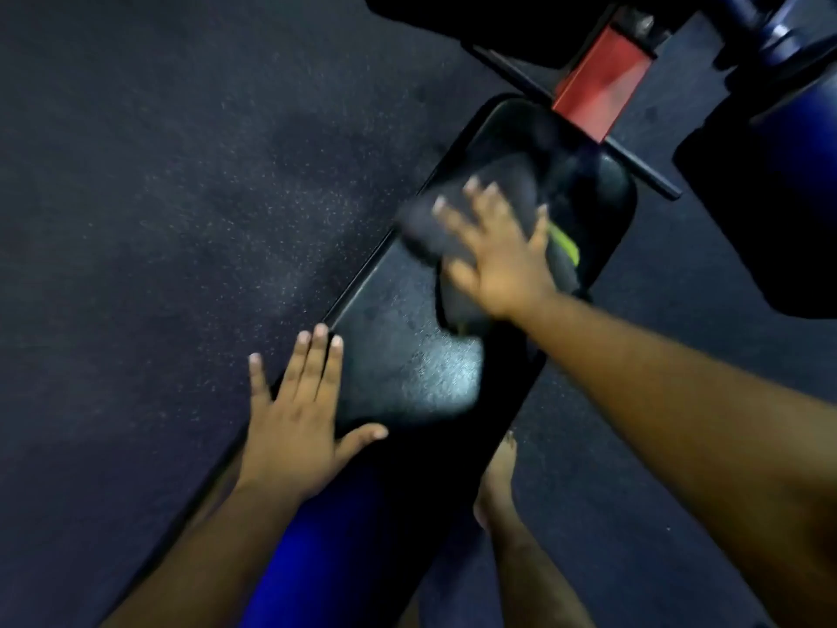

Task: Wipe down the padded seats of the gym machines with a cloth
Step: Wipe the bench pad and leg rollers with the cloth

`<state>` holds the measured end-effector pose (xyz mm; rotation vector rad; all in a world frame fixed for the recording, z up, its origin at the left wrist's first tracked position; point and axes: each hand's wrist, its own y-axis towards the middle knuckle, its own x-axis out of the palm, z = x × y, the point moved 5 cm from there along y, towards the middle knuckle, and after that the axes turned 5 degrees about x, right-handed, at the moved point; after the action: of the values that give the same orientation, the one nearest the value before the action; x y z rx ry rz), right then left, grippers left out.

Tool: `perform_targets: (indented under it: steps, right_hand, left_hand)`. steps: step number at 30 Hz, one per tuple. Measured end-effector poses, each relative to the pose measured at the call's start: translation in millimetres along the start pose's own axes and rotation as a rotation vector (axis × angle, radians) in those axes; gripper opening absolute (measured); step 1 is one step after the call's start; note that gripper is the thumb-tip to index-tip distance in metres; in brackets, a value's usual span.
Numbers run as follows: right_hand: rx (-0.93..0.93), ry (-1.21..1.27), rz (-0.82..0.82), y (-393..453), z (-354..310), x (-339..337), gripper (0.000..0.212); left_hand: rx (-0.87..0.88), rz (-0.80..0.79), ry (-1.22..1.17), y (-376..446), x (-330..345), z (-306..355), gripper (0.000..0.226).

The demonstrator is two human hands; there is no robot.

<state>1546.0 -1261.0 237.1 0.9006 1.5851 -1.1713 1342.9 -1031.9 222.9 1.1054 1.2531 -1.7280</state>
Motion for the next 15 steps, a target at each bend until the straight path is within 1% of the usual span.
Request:
perform_targets:
  steps: [1, 2, 3, 4, 5, 6, 7, 8, 10, 11, 12, 13, 14, 15]
  right_hand:
    - [0.185, 0.041, 0.034, 21.6, 6.2, -5.6, 0.076]
    - [0.338, 0.073, 0.06, 26.4, -0.9, -4.5, 0.076]
    - [0.392, 0.086, 0.084, 17.9, -24.7, 1.6, 0.077]
    - [0.359, 0.065, 0.098, -4.0, -56.2, 12.5, 0.078]
    - [0.249, 0.056, 0.069, -37.8, -94.3, 25.4, 0.08]
    - [0.077, 0.042, 0.032, -78.0, -129.6, 39.7, 0.082]
    - [-0.098, 0.029, -0.026, -120.0, -157.1, 50.2, 0.083]
    - [-0.237, 0.005, -0.051, -147.3, -171.0, 54.5, 0.084]
    - [-0.519, -0.062, -0.072, -134.5, -152.6, 49.9, 0.083]
    - [-0.578, -0.125, -0.051, -108.4, -131.4, 44.4, 0.082]
    - [-0.514, -0.136, -0.026, -77.3, -107.6, 36.4, 0.081]
    - [-0.317, -0.085, -0.008, -46.7, -82.8, 24.8, 0.079]
    - [-0.047, -0.018, 0.012, -27.7, -64.9, 15.8, 0.078]
    - [0.186, 0.047, 0.028, -24.9, -62.1, 17.0, 0.078]
  left_hand:
    - [0.006, 0.009, 0.009, -13.3, 5.2, -7.5, 0.11]
    - [0.006, 0.013, 0.007, -25.2, 10.2, -13.6, 0.109]
    - [-0.009, 0.014, 0.002, -36.8, 13.4, -18.5, 0.109]
    - [-0.03, 0.009, -0.013, -44.5, 14.9, -20.9, 0.108]
    - [-0.048, 0.005, -0.029, -53.9, 15.2, -22.1, 0.107]
    - [-0.049, -0.002, -0.048, -61.8, 17.1, -21.2, 0.107]
    - [-0.045, -0.011, -0.057, -72.3, 17.9, -20.5, 0.106]
    - [-0.039, -0.012, -0.059, -81.8, 19.6, -19.9, 0.105]
    - [-0.031, -0.002, -0.033, -100.7, 26.3, -21.1, 0.106]
    - [-0.026, -0.001, -0.02, -108.0, 28.1, -21.4, 0.107]
    - [-0.019, 0.001, -0.014, -115.2, 30.7, -22.1, 0.108]
    - [-0.015, 0.017, -0.011, -118.5, 32.0, -22.1, 0.108]
    - [-0.015, 0.034, -0.012, -120.0, 32.8, -22.3, 0.108]
    - [-0.031, 0.05, -0.014, -123.3, 34.0, -22.5, 0.108]
